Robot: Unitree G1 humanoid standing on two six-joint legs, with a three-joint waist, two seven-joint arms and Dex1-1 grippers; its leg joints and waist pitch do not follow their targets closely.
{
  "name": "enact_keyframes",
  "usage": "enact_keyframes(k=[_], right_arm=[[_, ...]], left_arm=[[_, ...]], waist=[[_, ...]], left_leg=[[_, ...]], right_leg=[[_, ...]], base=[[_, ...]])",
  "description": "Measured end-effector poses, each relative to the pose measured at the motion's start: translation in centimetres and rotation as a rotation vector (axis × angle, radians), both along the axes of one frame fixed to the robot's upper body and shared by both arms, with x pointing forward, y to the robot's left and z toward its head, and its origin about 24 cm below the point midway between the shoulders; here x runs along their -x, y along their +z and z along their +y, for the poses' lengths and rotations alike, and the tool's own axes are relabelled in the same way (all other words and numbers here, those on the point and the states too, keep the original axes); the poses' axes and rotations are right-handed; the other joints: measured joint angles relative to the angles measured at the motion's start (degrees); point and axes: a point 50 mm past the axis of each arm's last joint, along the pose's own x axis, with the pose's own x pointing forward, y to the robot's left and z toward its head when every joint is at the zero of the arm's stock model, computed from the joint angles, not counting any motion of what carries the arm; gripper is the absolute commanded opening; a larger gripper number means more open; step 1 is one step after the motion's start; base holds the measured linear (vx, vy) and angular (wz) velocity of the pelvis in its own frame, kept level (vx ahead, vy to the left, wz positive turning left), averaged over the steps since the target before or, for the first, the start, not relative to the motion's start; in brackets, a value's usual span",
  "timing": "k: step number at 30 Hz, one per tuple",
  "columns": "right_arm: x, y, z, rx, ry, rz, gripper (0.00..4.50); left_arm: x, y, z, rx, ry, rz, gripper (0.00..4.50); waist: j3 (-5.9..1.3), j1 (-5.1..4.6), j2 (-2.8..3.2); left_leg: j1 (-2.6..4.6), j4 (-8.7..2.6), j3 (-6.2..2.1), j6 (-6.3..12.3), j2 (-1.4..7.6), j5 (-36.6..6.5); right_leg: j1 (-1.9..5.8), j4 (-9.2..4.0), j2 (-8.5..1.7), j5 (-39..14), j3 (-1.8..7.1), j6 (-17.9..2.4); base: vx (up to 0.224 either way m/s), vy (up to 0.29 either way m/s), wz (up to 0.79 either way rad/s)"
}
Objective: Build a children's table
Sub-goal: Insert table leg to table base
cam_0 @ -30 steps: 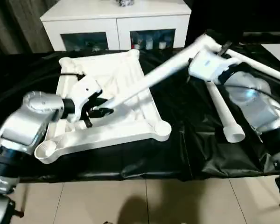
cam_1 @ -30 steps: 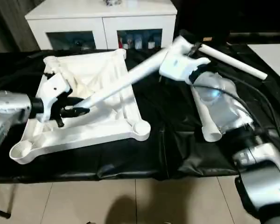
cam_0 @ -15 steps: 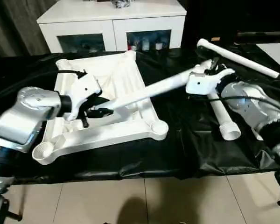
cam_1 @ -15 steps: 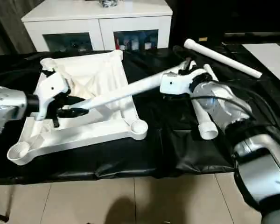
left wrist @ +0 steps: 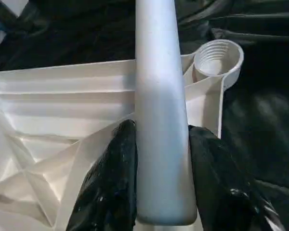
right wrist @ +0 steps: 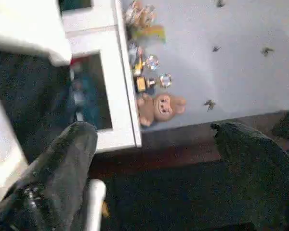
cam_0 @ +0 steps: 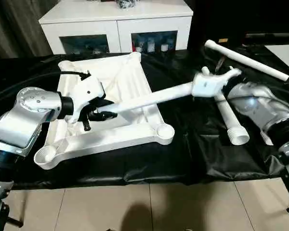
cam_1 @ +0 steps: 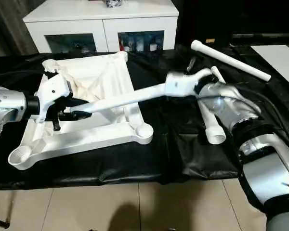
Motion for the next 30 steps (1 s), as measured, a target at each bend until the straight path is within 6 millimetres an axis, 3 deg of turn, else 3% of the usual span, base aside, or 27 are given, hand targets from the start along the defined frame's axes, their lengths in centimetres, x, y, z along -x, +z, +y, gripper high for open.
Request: enact_keyframes(k=[6,13,27,30], right_arm=[[0.6,0.0,0.0,0.023,0.063,0.057,4.5],[1.6,-3.7,-0.5,0.145,0.09,0.23,4.5],[0.8,-4.7,-2.3,0.247,-0.048,0.24,4.5],[0.8,-5.1,-2.8,0.26,-0.067,0.254,4.22]], left_arm=[[-0.2,-0.1,0.1,-0.004,0.006,-0.01,1.36],[-0.6,0.0,0.2,-0.006,0.025,-0.033,1.36],[0.3,0.6,-0.6,0.059,-0.08,-0.016,1.36],[0.6,0.5,-0.4,0.055,-0.084,0.001,1.36]], waist=[[0.0,0.09,-0.01],[0.0,0.0,0.01],[0.03,0.14,-0.07],[0.08,0.11,-0.23]], left_leg=[[-0.03,0.06,-0.01,0.03,0.0,-0.02],[-0.23,0.23,-0.01,0.13,0.01,-0.07],[-0.47,0.34,-0.02,0.19,0.04,-0.1],[-0.49,0.34,-0.01,0.19,0.05,-0.1]], right_leg=[[0.0,0.0,0.0,0.0,-0.01,0.0],[-0.07,0.0,-0.02,0.03,0.0,-0.05],[-0.21,0.02,-0.02,0.04,-0.02,-0.07],[-0.25,0.03,-0.02,0.04,-0.01,-0.07]], base=[[0.0,0.0,0.0],[0.0,0.0,0.0],[0.0,0.0,0.0],[0.0,0.0,0.0]])
